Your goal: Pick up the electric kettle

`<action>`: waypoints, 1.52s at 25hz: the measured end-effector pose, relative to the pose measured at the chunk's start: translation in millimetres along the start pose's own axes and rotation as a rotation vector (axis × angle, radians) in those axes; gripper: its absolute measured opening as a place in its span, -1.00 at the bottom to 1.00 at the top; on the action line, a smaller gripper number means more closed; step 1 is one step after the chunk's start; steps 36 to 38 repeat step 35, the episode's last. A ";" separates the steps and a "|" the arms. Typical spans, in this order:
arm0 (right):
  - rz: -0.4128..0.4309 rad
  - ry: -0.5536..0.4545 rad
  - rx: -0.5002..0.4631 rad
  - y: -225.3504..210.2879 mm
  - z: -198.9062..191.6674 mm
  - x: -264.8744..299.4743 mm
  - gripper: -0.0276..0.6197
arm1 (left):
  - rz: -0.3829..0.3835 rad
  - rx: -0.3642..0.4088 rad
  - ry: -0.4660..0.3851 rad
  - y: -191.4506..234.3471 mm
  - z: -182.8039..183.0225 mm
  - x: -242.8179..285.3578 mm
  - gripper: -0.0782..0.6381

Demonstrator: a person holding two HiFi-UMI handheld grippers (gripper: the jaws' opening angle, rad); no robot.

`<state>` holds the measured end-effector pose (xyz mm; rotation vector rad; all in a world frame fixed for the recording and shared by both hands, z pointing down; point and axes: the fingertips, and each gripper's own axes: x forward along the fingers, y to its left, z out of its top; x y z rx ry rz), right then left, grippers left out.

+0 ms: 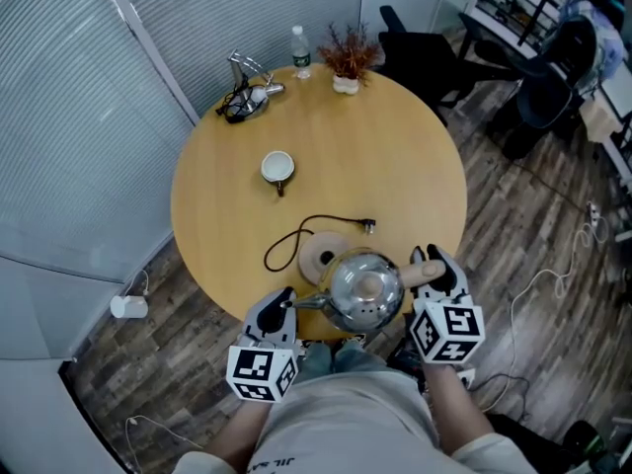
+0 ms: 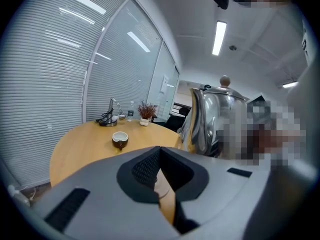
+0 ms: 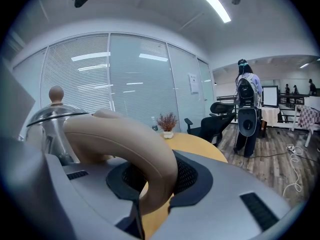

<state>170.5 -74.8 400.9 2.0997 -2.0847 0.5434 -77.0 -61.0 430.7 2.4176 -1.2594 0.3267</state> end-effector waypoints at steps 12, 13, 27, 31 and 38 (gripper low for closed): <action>0.002 -0.010 0.007 3.0 8.0 -12.5 -0.57 | 0.013 -0.008 -0.012 -0.8 8.2 -1.9 -0.78; 0.002 -0.009 0.008 3.1 8.2 -12.6 -0.57 | 0.014 -0.008 -0.011 -0.8 7.8 -2.2 -0.78; 0.002 -0.011 0.015 2.5 8.2 -13.7 -0.57 | 0.020 -0.006 -0.010 0.7 6.7 -7.6 -0.78; 0.003 -0.015 0.016 2.5 9.1 -14.7 -0.57 | 0.021 -0.005 -0.007 1.0 5.6 -10.2 -0.78; 0.004 -0.015 0.017 4.0 9.9 -16.5 -0.57 | 0.021 -0.004 0.001 0.8 4.0 -13.8 -0.78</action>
